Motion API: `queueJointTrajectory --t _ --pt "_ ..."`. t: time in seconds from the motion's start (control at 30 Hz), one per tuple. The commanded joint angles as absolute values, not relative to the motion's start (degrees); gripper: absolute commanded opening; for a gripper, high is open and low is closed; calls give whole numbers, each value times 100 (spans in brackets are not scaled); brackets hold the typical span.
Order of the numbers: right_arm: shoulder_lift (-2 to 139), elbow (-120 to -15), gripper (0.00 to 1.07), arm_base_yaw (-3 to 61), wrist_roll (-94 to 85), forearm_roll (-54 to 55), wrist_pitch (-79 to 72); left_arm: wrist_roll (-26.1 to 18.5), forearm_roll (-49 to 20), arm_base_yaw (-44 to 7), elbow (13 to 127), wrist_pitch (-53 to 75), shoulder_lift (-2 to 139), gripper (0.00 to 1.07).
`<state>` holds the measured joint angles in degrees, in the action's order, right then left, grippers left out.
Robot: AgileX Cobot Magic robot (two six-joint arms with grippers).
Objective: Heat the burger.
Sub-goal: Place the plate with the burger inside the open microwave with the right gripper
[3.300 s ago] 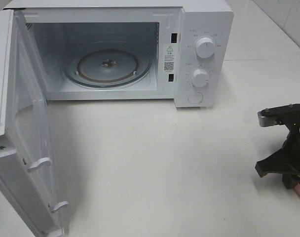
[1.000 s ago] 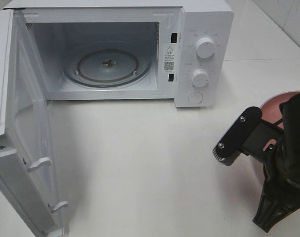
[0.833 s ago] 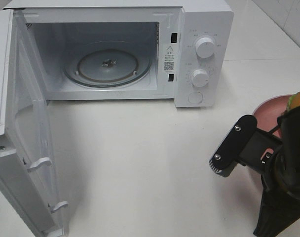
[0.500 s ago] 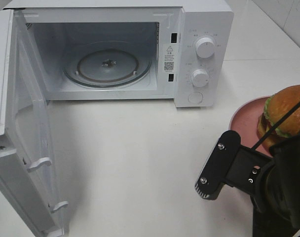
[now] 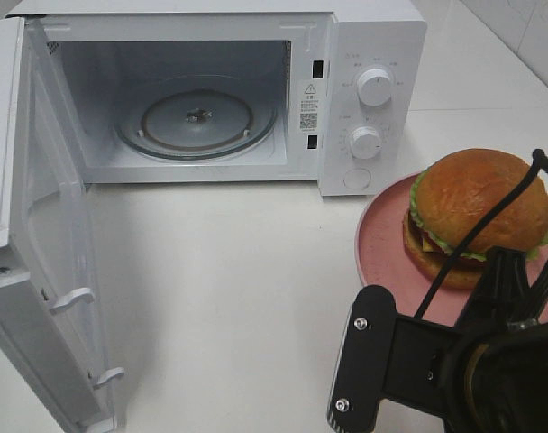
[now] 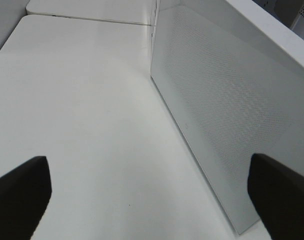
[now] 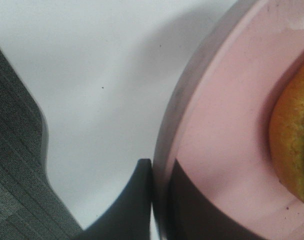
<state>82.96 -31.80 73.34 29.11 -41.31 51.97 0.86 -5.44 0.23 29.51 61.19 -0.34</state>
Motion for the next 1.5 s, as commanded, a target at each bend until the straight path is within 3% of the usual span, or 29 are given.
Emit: queueJointTrajectory --t 0.03,0.73,1.5 --pt "8262 -3174 0 7397 2716 -4463 5306 86 -561 40 2956 6119 -132 100" --pt "8262 -3186 1 7420 458 -4607 4486 86 -561 40 2956 6119 -132 100" --pt "8262 -3186 1 7208 -189 -5025 3856 86 -561 40 2956 6119 -132 100"
